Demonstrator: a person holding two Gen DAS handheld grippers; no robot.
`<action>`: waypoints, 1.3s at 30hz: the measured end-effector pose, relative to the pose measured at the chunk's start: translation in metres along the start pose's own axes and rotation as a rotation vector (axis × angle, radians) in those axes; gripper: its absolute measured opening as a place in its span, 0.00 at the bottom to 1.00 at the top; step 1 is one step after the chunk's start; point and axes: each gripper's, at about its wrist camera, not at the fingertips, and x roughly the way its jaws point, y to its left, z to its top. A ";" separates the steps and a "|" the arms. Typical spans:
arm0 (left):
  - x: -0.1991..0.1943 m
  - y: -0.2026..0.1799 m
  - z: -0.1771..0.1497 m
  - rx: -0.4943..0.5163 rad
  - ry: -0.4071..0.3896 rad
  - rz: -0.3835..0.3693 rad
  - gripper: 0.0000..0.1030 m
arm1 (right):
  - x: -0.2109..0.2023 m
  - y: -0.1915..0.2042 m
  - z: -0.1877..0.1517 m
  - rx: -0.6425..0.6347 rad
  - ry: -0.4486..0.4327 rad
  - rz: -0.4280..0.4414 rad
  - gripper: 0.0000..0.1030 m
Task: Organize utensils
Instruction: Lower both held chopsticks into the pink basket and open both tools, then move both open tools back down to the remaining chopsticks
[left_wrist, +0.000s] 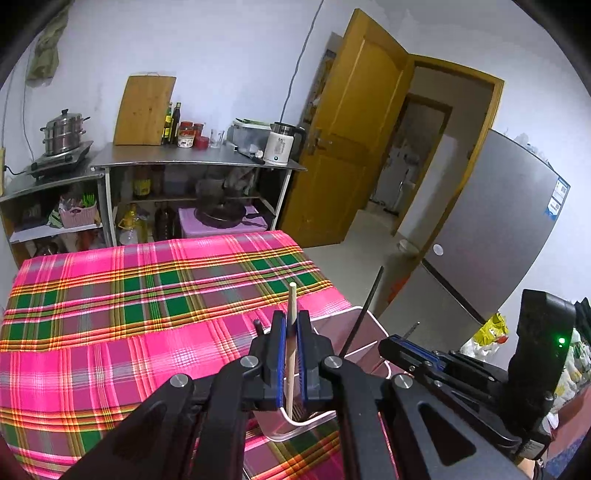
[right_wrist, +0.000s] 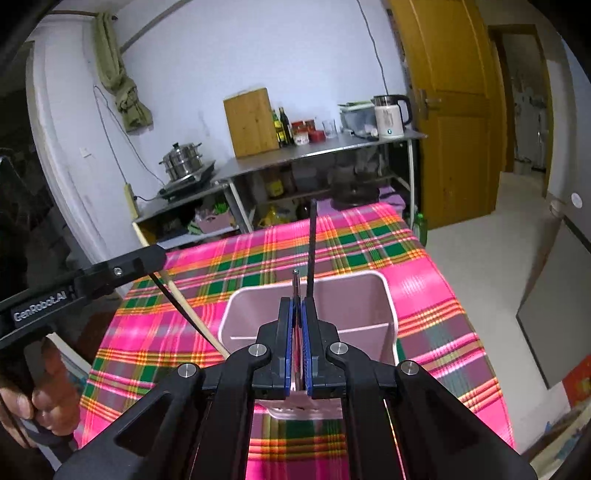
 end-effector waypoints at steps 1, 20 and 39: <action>-0.001 0.000 -0.001 0.001 -0.001 0.001 0.05 | 0.001 0.000 -0.001 0.001 0.005 -0.001 0.05; -0.077 -0.012 -0.006 0.072 -0.132 0.022 0.08 | -0.039 0.003 -0.006 -0.002 -0.063 -0.036 0.15; -0.111 0.052 -0.113 -0.035 -0.038 0.092 0.11 | -0.053 0.043 -0.089 -0.073 0.051 0.064 0.15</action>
